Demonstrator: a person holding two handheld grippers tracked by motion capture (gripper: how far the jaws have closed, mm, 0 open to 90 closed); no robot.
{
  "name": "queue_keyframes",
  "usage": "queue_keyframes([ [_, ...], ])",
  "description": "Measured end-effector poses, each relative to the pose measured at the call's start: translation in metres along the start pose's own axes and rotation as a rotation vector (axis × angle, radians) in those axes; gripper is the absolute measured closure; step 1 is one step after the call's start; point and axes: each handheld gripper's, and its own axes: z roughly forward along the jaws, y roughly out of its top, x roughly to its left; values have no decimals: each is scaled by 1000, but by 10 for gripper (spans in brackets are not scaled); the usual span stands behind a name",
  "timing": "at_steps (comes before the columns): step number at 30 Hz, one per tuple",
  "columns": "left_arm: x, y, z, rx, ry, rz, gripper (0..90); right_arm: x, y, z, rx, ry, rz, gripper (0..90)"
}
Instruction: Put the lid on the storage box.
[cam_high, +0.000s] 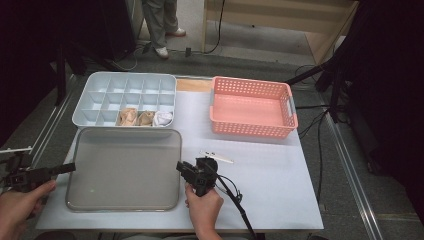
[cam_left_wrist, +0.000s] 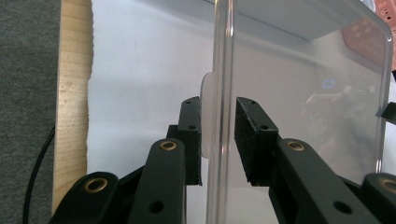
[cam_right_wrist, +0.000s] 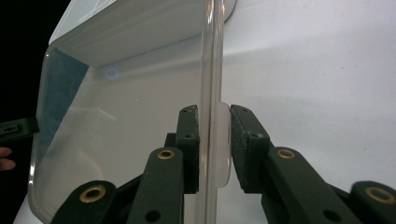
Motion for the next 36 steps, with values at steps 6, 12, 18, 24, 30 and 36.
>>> queue_keyframes([
  [6,-2,1,-2,-10,-8,6,741,2,2,-3,-10,1,-10,757],
  [12,-3,3,-3,-16,-16,7,742,2,6,-3,-8,3,-14,758],
  [18,-5,6,-4,-28,-15,13,744,3,12,-4,-20,9,-16,759],
  [24,-7,9,-5,-32,-17,9,744,4,17,-5,-28,16,-21,760],
  [30,-11,14,-7,-35,-16,14,745,4,22,-5,-32,16,-24,759],
  [36,-16,20,-8,-44,-14,22,748,4,26,-4,-31,17,-14,758],
])
